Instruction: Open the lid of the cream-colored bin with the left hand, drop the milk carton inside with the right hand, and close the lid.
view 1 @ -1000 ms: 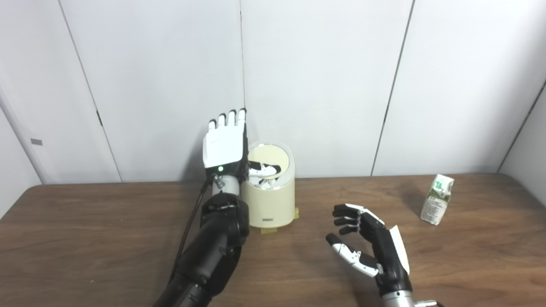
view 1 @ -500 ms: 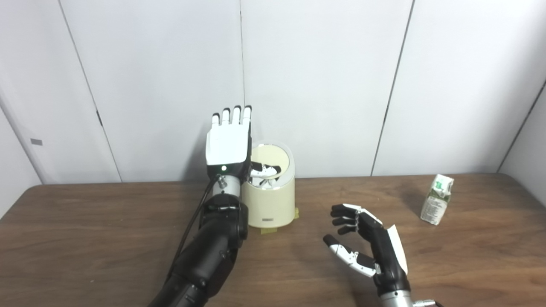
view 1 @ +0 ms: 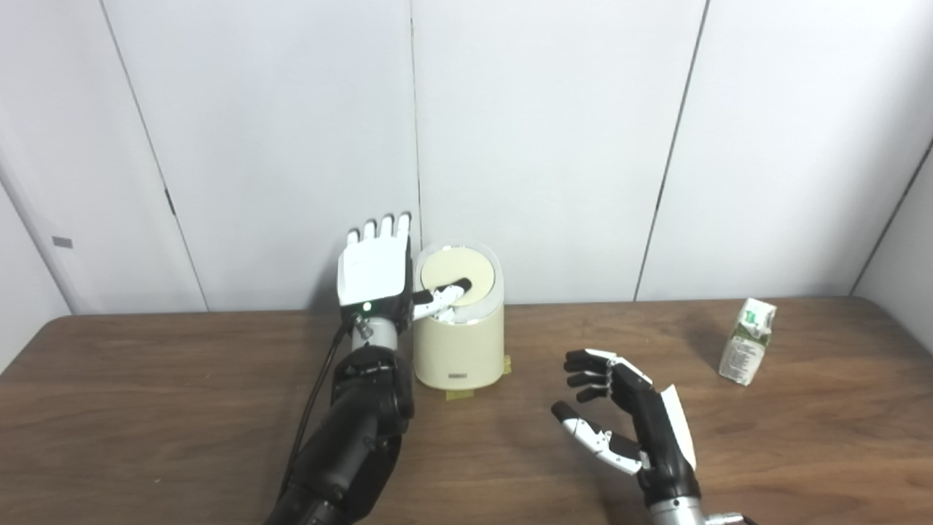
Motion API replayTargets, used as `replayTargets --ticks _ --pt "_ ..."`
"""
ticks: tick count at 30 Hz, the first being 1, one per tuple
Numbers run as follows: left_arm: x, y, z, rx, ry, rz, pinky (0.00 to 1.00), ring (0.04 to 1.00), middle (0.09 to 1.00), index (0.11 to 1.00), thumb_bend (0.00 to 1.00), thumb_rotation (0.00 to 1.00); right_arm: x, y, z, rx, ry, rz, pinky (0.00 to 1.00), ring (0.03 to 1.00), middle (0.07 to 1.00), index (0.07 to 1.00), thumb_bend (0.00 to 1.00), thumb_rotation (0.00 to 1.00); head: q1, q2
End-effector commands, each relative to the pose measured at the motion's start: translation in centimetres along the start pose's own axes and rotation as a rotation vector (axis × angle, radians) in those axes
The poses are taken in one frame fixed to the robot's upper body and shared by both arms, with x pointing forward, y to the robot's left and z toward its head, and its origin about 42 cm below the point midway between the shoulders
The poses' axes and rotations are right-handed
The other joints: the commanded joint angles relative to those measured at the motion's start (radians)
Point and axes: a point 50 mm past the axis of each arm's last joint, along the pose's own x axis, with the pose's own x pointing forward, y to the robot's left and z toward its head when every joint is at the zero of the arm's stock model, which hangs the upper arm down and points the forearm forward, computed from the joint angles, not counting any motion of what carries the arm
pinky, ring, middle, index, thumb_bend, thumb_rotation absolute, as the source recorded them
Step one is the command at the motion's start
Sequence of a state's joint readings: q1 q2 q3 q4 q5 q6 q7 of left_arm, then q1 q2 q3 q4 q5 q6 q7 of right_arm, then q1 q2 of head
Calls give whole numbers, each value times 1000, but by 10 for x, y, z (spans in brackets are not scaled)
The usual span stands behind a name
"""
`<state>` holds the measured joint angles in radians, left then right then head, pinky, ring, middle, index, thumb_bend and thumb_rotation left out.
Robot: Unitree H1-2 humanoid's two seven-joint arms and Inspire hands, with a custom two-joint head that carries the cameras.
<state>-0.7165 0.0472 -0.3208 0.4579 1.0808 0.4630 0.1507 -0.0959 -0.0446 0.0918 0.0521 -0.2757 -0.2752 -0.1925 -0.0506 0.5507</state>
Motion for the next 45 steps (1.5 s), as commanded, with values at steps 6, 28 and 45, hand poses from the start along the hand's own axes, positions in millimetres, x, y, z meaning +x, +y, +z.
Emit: replayTargets --ticks 6,28,45 --pt "11 36 8 -88 -30 131 1000 1000 1000 1000 649 1000 -20 0 -24 -44 79 31 540 635 675 671 307 200 -5 1" --pt "1 46 -5 19 -54 149 1000 1000 1000 1000 1000 253 -19 2 -25 -48 81 28 531 625 668 667 310 228 -4 -8" --pt "16 37 4 38 -45 156 1000 1000 1000 1000 847 514 -19 1 -24 -51 80 31 537 631 671 668 309 229 -7 -6"
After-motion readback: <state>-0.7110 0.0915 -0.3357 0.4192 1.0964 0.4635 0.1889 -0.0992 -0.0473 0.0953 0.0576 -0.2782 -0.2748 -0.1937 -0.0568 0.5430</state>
